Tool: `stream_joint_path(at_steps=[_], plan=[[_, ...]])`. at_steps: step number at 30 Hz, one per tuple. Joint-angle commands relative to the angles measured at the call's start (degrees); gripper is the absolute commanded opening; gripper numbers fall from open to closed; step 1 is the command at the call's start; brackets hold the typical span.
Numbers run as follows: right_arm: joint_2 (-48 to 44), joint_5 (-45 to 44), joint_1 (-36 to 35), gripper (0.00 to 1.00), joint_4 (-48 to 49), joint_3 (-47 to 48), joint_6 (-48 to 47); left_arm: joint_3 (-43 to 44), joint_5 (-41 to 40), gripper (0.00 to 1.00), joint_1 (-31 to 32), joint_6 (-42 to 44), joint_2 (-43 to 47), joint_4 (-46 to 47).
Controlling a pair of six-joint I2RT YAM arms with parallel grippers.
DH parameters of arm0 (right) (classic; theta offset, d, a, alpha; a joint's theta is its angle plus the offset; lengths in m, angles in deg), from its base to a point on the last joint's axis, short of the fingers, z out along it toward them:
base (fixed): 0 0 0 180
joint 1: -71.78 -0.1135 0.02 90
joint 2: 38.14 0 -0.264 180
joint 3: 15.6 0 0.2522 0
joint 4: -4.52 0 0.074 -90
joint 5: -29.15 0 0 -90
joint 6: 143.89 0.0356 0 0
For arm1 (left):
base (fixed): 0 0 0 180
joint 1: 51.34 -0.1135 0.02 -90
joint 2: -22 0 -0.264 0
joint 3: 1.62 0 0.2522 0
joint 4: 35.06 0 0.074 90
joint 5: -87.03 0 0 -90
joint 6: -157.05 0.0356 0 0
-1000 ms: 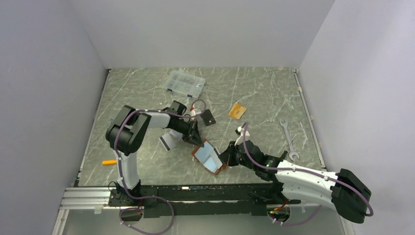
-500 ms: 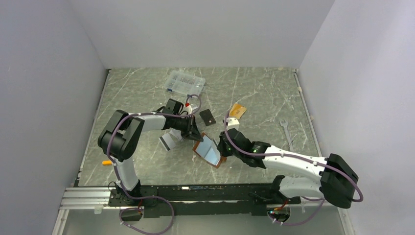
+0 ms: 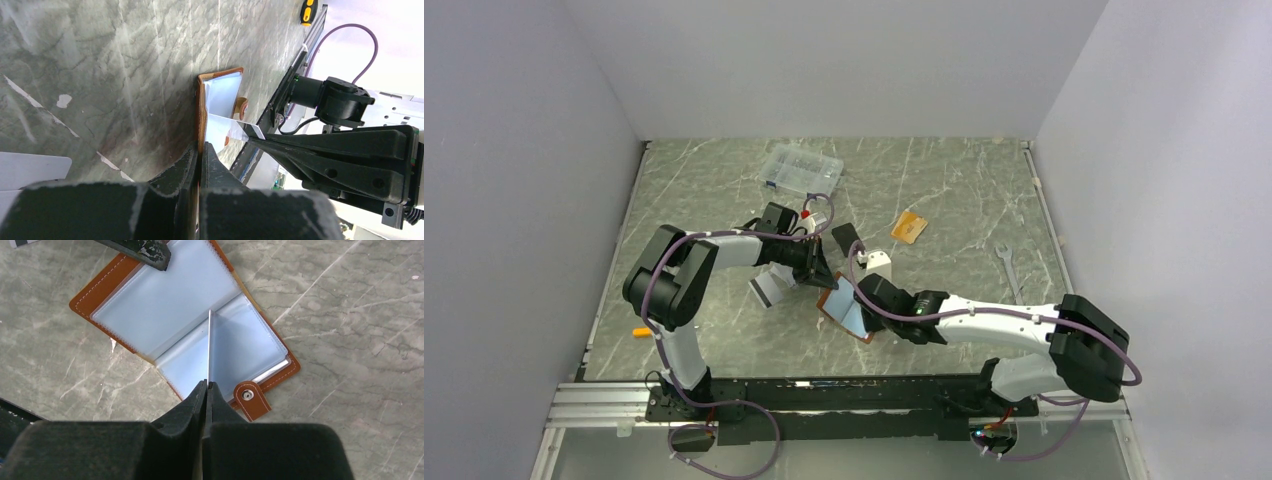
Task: Put the credit cards into the card holder
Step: Insert the credit card into the card holder.
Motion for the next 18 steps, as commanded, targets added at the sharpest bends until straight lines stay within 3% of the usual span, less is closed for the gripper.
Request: stream_joint_path(at_steps=[1, 18], plan=[[0.9, 0.1, -0.3, 0.05, -2.9, 2.3, 0.3, -0.2, -0.1, 0.0, 0.1, 0.1, 2.4, 1.0], [5.7, 8.8, 6.4, 0.12, -4.9, 8.6, -6.2, -0.4, 0.8, 0.0, 1.1, 0.7, 3.4, 1.5]])
